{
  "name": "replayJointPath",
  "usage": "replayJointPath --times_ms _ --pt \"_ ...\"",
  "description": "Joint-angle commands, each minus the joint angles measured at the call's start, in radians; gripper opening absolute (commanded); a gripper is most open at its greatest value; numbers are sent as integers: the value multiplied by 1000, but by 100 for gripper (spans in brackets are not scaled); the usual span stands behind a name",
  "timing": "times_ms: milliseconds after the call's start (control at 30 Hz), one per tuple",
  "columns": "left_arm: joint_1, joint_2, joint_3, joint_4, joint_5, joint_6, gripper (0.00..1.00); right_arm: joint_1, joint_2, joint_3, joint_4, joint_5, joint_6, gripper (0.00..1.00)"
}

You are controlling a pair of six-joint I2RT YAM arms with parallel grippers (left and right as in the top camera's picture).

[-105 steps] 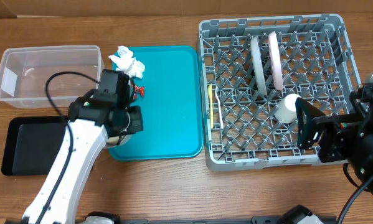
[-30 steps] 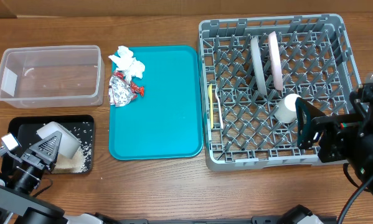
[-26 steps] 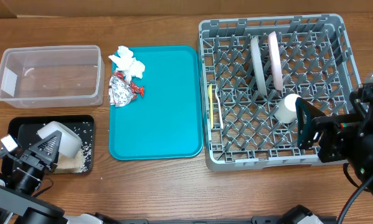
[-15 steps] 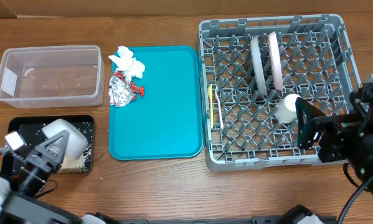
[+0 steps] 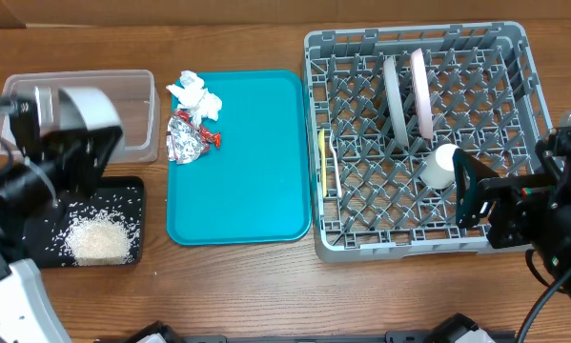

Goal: Sort waste into correct bins and load items into the dishwasher rack
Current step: 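Carry the empty bowl to the rack's left side with the left gripper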

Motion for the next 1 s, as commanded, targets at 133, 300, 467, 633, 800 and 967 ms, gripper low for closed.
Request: replayJointPath --times_ms 133,300,467,633,800,967 --pt "-502 182 47 471 -153 -537 4 1 -5 2 5 10 7 100" --pt "-633 503 47 1098 184 -909 4 1 -5 2 5 10 7 100" --pt "-722 813 47 1712 222 -1324 4 1 -5 2 5 10 7 100" --pt "-789 1062 47 2046 206 -1569 4 1 -5 2 5 10 7 100" --pt "-840 1261 47 2564 45 -1881 4 1 -5 2 5 10 7 100" --pt "-858 1369 47 2694 -34 -1977 4 1 -5 2 5 10 7 100"
